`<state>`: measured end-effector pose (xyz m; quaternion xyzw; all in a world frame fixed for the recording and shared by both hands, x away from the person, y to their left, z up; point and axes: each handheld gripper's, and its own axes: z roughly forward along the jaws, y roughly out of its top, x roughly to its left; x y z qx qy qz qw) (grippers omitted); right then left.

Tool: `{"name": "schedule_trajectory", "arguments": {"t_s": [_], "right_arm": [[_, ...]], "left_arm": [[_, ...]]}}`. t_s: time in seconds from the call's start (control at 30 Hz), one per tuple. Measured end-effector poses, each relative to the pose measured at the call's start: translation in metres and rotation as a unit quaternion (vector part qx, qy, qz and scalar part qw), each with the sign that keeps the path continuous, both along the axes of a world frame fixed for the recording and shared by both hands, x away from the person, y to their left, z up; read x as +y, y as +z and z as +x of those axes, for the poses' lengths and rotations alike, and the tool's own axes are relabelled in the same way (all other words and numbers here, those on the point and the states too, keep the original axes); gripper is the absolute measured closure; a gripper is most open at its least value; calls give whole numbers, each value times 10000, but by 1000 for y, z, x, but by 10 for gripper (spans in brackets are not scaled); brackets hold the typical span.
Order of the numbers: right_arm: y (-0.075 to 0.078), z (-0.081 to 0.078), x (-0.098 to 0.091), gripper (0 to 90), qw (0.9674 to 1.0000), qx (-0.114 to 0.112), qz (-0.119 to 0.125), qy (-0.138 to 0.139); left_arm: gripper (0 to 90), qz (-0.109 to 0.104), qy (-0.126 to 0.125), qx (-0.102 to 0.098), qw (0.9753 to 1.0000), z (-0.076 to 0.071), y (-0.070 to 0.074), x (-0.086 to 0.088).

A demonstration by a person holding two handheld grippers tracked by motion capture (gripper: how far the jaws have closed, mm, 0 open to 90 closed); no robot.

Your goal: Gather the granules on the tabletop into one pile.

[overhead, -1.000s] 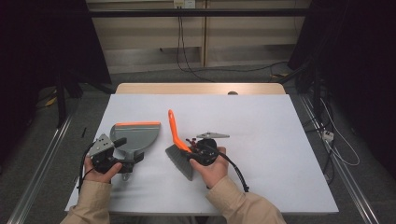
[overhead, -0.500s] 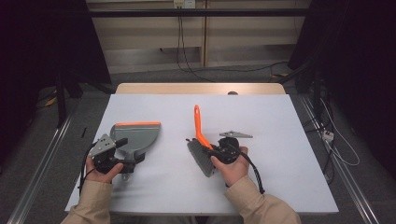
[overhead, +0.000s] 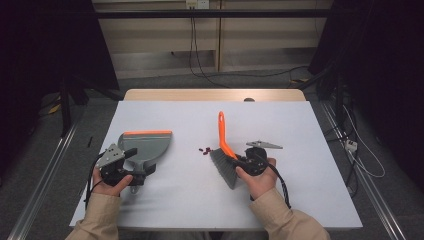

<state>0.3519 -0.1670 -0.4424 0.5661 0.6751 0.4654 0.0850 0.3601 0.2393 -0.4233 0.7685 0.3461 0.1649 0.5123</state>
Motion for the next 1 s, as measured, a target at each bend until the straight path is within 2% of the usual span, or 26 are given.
{"name": "schedule_trajectory", "arguments": {"t_s": [0.13,0.23,0.3,0.37,0.5,0.6,0.7,0.73,0.8,0.87,1.0], "right_arm": [[5,2,-1,711,9997,-51,258,25],[16,5,-1,711,9988,-218,434,55],[23,10,0,711,9981,-343,505,117],[29,19,4,711,9981,-395,448,114],[26,35,30,711,9985,-297,395,233],[14,42,54,711,9985,-109,387,377],[3,47,70,711,9990,54,207,400],[1,48,70,710,9994,-11,148,324],[2,50,62,710,9995,119,124,252],[4,49,55,710,9998,104,-20,169],[5,44,37,710,9999,112,-96,28]], "left_arm": [[52,-3,8,-6,10000,1,0,0],[52,-16,11,9,10000,1,0,0],[52,-24,-5,4,10000,1,0,0],[52,-22,-10,11,10000,1,0,0],[52,-45,0,20,10000,2,0,0],[52,-32,11,27,10000,2,0,2],[52,-19,1,17,10000,2,0,2],[52,-34,3,24,10000,2,0,2],[52,-34,4,22,10000,1,0,3],[52,-32,5,21,10000,1,0,3],[52,-16,-4,16,10000,1,0,1]]}}
